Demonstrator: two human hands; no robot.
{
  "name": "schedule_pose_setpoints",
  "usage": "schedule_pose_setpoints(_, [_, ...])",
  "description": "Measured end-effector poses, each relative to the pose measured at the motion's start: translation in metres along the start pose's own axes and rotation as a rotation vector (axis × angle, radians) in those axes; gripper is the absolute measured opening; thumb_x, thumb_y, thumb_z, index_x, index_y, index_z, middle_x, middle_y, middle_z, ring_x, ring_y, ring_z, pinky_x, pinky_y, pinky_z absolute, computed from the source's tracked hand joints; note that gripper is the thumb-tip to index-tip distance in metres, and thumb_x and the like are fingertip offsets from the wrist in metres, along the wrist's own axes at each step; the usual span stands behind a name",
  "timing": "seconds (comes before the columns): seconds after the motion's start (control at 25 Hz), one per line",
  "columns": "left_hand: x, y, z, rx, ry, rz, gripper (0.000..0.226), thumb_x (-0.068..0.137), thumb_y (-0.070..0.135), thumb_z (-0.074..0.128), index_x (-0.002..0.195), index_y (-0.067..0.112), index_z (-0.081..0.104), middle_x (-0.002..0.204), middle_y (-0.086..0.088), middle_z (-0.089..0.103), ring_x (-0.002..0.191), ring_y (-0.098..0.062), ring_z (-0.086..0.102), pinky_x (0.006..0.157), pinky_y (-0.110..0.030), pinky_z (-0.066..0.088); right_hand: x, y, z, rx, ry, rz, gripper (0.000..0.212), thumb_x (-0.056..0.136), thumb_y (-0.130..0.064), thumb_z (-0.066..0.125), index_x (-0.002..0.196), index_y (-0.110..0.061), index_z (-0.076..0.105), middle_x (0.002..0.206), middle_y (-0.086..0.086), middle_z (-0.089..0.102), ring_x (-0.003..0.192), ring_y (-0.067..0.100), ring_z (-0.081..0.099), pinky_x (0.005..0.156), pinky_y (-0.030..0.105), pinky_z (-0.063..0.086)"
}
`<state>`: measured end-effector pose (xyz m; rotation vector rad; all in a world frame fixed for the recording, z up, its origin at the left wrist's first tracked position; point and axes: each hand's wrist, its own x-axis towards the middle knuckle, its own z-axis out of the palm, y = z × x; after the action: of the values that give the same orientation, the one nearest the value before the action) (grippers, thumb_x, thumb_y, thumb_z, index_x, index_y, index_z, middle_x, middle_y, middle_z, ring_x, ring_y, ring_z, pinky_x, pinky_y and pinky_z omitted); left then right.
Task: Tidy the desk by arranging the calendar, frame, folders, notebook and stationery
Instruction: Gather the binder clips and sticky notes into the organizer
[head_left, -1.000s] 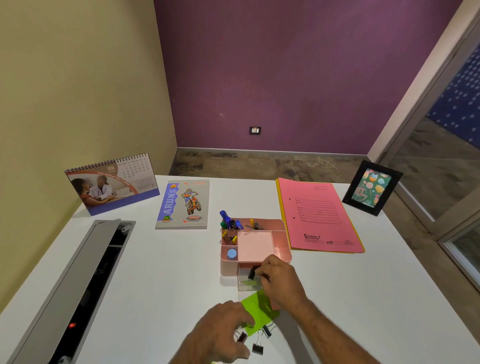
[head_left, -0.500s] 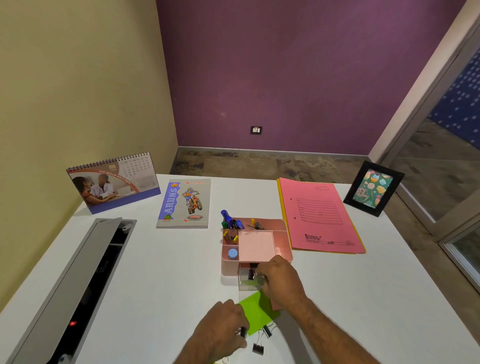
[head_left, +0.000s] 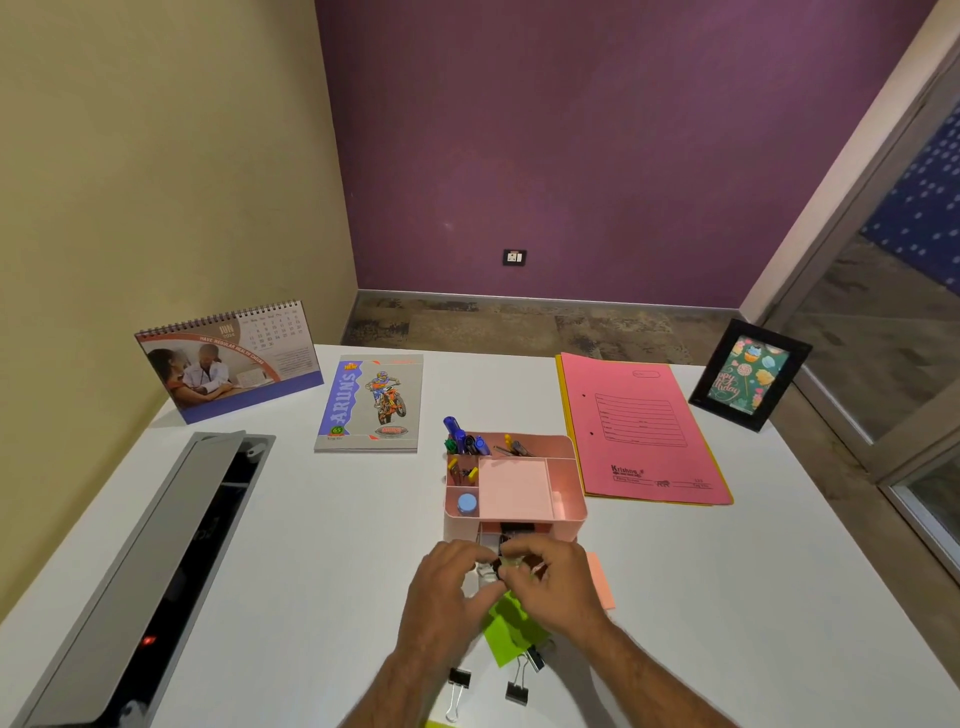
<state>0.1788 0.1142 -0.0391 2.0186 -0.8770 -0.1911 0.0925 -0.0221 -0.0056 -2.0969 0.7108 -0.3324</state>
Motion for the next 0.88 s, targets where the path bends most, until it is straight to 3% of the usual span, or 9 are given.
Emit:
schedule_pose_setpoints(0.16, [0.001, 0.001, 0.002, 0.025, 0.062, 0.060, 0.020, 0.076, 0.042, 0.064, 0.095, 0.037, 0.061, 0.096, 0.024, 0.062, 0.089, 0.000, 0.054, 0.075, -0.027, 0.051, 0.003, -0.010, -0.002, 0.137, -0.044, 0.034, 0.024, 0.071, -0.013, 0.080, 0.079, -0.035, 0.078, 0.079, -0.014, 0.075, 0.078, 0.006, 0.070, 0.071, 0.020, 0.057])
schedule_pose_setpoints(0.28, [0.001, 0.002, 0.001, 0.020, 0.049, 0.050, 0.029, 0.074, 0.047, 0.068, 0.100, 0.039, 0.057, 0.096, 0.030, 0.057, 0.090, 0.003, 0.052, 0.073, -0.020, 0.049, 0.006, -0.012, -0.004, 0.136, -0.021, 0.007, 0.031, 0.071, -0.010, 0.079, 0.074, -0.041, 0.073, 0.079, -0.017, 0.074, 0.075, 0.006, 0.070, 0.069, 0.019, 0.056])
schedule_pose_setpoints(0.36, [-0.001, 0.002, -0.002, 0.010, -0.012, -0.019, 0.040, 0.069, 0.058, 0.073, 0.099, 0.040, 0.054, 0.095, 0.031, 0.054, 0.088, 0.003, 0.052, 0.068, -0.013, 0.045, 0.009, -0.014, -0.007, 0.139, 0.048, -0.022, 0.034, 0.073, -0.008, 0.078, 0.075, -0.041, 0.072, 0.078, -0.020, 0.073, 0.074, 0.004, 0.068, 0.067, 0.014, 0.053])
schedule_pose_setpoints(0.48, [-0.005, -0.003, -0.010, 0.151, -0.199, -0.124, 0.048, 0.066, 0.073, 0.065, 0.092, 0.037, 0.049, 0.078, 0.017, 0.055, 0.072, -0.005, 0.053, 0.063, -0.021, 0.044, 0.015, -0.012, -0.015, 0.152, 0.164, -0.014, 0.028, 0.075, -0.007, 0.079, 0.080, -0.034, 0.074, 0.073, -0.016, 0.074, 0.073, 0.003, 0.068, 0.067, 0.013, 0.053])
schedule_pose_setpoints(0.64, [-0.014, -0.005, -0.017, 0.424, -0.527, -0.224, 0.057, 0.055, 0.073, 0.062, 0.087, 0.028, 0.050, 0.074, 0.010, 0.055, 0.076, -0.014, 0.055, 0.065, -0.032, 0.040, 0.023, -0.008, -0.025, -0.203, 0.030, -0.115, 0.015, 0.084, -0.024, 0.072, 0.099, -0.025, 0.074, 0.090, -0.013, 0.075, 0.080, 0.004, 0.067, 0.075, 0.021, 0.055])
schedule_pose_setpoints(0.72, [-0.018, -0.003, -0.015, 0.479, -0.597, -0.240, 0.053, 0.053, 0.066, 0.065, 0.084, 0.025, 0.048, 0.081, 0.008, 0.056, 0.076, -0.018, 0.054, 0.062, -0.031, 0.037, 0.026, -0.009, -0.026, -0.418, -0.075, -0.170, 0.015, 0.089, -0.027, 0.065, 0.103, -0.023, 0.071, 0.099, -0.009, 0.074, 0.087, 0.011, 0.066, 0.078, 0.025, 0.053])
schedule_pose_setpoints(0.88, [-0.019, 0.000, -0.014, 0.494, -0.655, -0.259, 0.036, 0.063, 0.047, 0.069, 0.072, 0.026, 0.041, 0.082, 0.003, 0.048, 0.077, -0.021, 0.047, 0.063, -0.028, 0.033, 0.031, -0.010, -0.019, -0.585, -0.171, -0.184, 0.017, 0.091, -0.020, 0.060, 0.105, -0.018, 0.070, 0.108, -0.001, 0.072, 0.097, 0.018, 0.063, 0.083, 0.027, 0.049])
